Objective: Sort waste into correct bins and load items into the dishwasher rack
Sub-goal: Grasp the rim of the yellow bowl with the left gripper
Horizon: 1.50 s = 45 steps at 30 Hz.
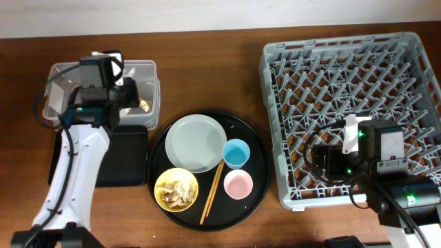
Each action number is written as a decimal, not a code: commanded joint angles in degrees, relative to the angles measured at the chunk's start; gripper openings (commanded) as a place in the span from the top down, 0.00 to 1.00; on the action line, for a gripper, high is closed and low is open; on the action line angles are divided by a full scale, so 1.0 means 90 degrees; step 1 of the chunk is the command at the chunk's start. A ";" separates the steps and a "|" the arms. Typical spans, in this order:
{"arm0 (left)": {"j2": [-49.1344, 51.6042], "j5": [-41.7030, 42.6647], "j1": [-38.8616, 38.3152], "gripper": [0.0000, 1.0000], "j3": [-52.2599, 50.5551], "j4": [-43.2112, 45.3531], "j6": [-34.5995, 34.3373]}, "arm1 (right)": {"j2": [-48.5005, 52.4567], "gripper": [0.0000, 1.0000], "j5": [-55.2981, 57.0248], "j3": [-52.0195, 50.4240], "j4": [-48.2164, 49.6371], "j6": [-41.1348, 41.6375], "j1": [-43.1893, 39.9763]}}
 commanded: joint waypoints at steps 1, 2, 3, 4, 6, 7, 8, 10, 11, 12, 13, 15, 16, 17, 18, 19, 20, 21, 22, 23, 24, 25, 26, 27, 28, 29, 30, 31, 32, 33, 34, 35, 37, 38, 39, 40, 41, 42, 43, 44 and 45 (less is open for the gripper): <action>0.0160 0.0005 0.0143 0.41 0.0024 0.0029 0.0039 | -0.0017 0.01 -0.0012 0.0124 -0.0002 0.0039 -0.0029; 0.0124 0.0121 0.0119 0.33 0.0024 0.0010 0.0039 | -0.0017 0.01 -0.0012 0.0124 -0.0002 0.0039 -0.0029; 0.0056 0.0192 0.0058 0.31 0.0024 -0.0053 0.0036 | -0.0017 0.01 -0.0012 0.0124 -0.0002 0.0039 -0.0029; -0.0046 0.0396 -0.0029 0.32 0.0024 -0.0306 0.0032 | -0.0017 0.01 -0.0012 0.0124 -0.0007 0.0039 -0.0029; -0.0204 0.1195 -0.0274 0.34 0.0024 -0.0981 0.0027 | -0.0017 0.01 -0.0010 0.0124 -0.0002 0.0039 -0.0029; -0.0214 0.1535 -0.0423 0.34 0.0022 -0.1355 -0.0075 | -0.0017 0.01 -0.0012 0.0124 -0.0002 0.0039 -0.0029; -0.0202 0.1826 -0.0644 0.34 0.0000 -0.1819 -0.0165 | -0.0017 0.01 -0.0012 0.0124 -0.0002 0.0039 -0.0029; -0.0134 0.1970 -0.1275 0.34 -0.0151 -0.2776 -0.0364 | -0.0017 0.01 -0.0012 0.0124 -0.0002 0.0039 -0.0029; -0.0095 0.1970 -0.1528 0.34 -0.0245 -0.2997 -0.0517 | -0.0017 0.01 -0.0012 0.0124 -0.0002 0.0039 -0.0029; -0.0053 0.1970 -0.1880 0.34 -0.0415 -0.3152 -0.0631 | -0.0017 0.01 -0.0012 0.0124 -0.0002 0.0039 -0.0029; -0.0036 0.1967 -0.2115 0.36 -0.0576 -0.3167 -0.0634 | -0.0017 0.01 -0.0015 0.0124 -0.0005 0.0039 -0.0029; -0.0036 0.1936 -0.2681 0.37 -0.1120 -0.3096 -0.1163 | -0.0017 0.01 -0.0015 0.0124 -0.0007 0.0039 -0.0029; -0.0036 0.1899 -0.2771 0.37 -0.1265 -0.3062 -0.1338 | -0.0017 0.01 -0.0012 0.0124 -0.0010 0.0039 -0.0029; -0.0036 0.1710 -0.2868 0.38 -0.1491 -0.2968 -0.1690 | -0.0017 0.01 -0.0015 0.0124 -0.0017 0.0039 -0.0029; -0.0036 0.1627 -0.2926 0.41 -0.1778 -0.2759 -0.2081 | -0.0017 0.01 -0.0015 0.0124 -0.0027 0.0039 -0.0029; -0.0036 0.1627 -0.2926 0.43 -0.1914 -0.2669 -0.2348 | -0.0017 0.01 -0.0015 0.0124 -0.0029 0.0039 -0.0029; -0.0036 0.1627 -0.2929 0.44 -0.2076 -0.2540 -0.2497 | -0.0017 0.01 -0.0015 0.0124 -0.0029 0.0039 -0.0029; -0.0036 0.1625 -0.2926 0.45 -0.2225 -0.2353 -0.2516 | -0.0017 0.01 -0.0015 0.0124 -0.0029 0.0039 -0.0029; -0.0036 0.1625 -0.2926 0.49 -0.2336 -0.2164 -0.2518 | -0.0017 0.02 -0.0015 0.0124 -0.0029 0.0039 -0.0029; -0.0036 0.1625 -0.2929 0.51 -0.2458 -0.1914 -0.2518 | -0.0017 0.01 -0.0015 0.0124 -0.0029 0.0039 -0.0029; -0.0036 0.1620 -0.2929 0.54 -0.2540 -0.1739 -0.2552 | -0.0017 0.01 -0.0015 0.0124 -0.0029 0.0039 -0.0029; -0.0036 0.1600 -0.2929 0.54 -0.2630 -0.1588 -0.2635 | -0.0017 0.01 -0.0015 0.0124 -0.0029 0.0039 -0.0029; -0.0036 0.1552 -0.2929 0.55 -0.2698 -0.1486 -0.2637 | -0.0017 0.01 -0.0015 0.0124 -0.0029 0.0039 -0.0029; -0.0036 0.1484 -0.2929 0.56 -0.2735 -0.1450 -0.2652 | -0.0017 0.01 -0.0015 0.0124 -0.0029 0.0039 -0.0029; -0.0036 0.1294 -0.2929 0.56 -0.2788 -0.1440 -0.2810 | -0.0017 0.01 -0.0015 0.0124 -0.0029 0.0039 -0.0029; -0.0036 0.1265 -0.2929 0.58 -0.2844 -0.1404 -0.2890 | -0.0017 0.01 -0.0015 0.0124 -0.0029 0.0039 -0.0029; -0.0036 0.1268 -0.2929 0.63 -0.2873 -0.1355 -0.2922 | -0.0017 0.01 -0.0015 0.0124 -0.0029 0.0039 -0.0029; -0.0036 0.1265 -0.2929 0.65 -0.2873 -0.1270 -0.2922 | -0.0017 0.01 -0.0015 0.0124 -0.0027 0.0039 -0.0029; -0.0036 0.1265 -0.2929 0.70 -0.2873 -0.1188 -0.2922 | -0.0017 0.01 -0.0015 0.0124 -0.0029 0.0039 -0.0029; -0.0036 0.1265 -0.2929 0.73 -0.2873 -0.1146 -0.2922 | -0.0017 0.01 -0.0015 0.0124 -0.0032 0.0039 -0.0029; -0.0036 0.1265 -0.2929 0.80 -0.2873 -0.1124 -0.2922 | -0.0017 0.01 -0.0015 0.0124 -0.0032 0.0039 -0.0029; -0.0036 0.1265 -0.2929 0.86 -0.2873 -0.1129 -0.2922 | -0.0017 0.01 -0.0015 0.0124 -0.0032 0.0039 -0.0029; -0.0036 0.1268 -0.2929 0.94 -0.2873 -0.1132 -0.2922 | -0.0017 0.01 -0.0015 0.0124 -0.0032 0.0039 -0.0029; -0.0036 0.1270 -0.2929 0.96 -0.2873 -0.1139 -0.2922 | -0.0017 0.01 -0.0015 0.0124 -0.0032 0.0039 -0.0029; -0.0036 0.1273 -0.2929 0.97 -0.2873 -0.1163 -0.2922 | -0.0017 0.01 -0.0015 0.0124 -0.0032 0.0039 -0.0029; -0.0036 0.1270 -0.2929 0.99 -0.2873 -0.1197 -0.2922 | -0.0017 0.01 -0.0015 0.0124 -0.0032 0.0039 -0.0029; -0.0036 0.1268 -0.2929 0.99 -0.2873 -0.1234 -0.2922 | -0.0017 0.01 -0.0015 0.0124 -0.0032 0.0039 -0.0029; -0.0036 0.1265 -0.2929 1.00 -0.2873 -0.1256 -0.2919 | -0.0017 0.01 -0.0015 0.0124 -0.0032 0.0039 -0.0029; -0.0036 0.1265 -0.2929 1.00 -0.2873 -0.1256 -0.2922 | -0.0017 0.01 -0.0015 0.0124 -0.0032 0.0039 -0.0029; -0.0036 0.1263 -0.2926 0.99 -0.2873 -0.1251 -0.2919 | -0.0017 0.01 -0.0015 0.0124 -0.0034 0.0039 -0.0029; -0.0039 0.1258 -0.2926 0.99 -0.2871 -0.1248 -0.2919 | -0.0017 0.01 -0.0015 0.0124 -0.0049 0.0039 -0.0029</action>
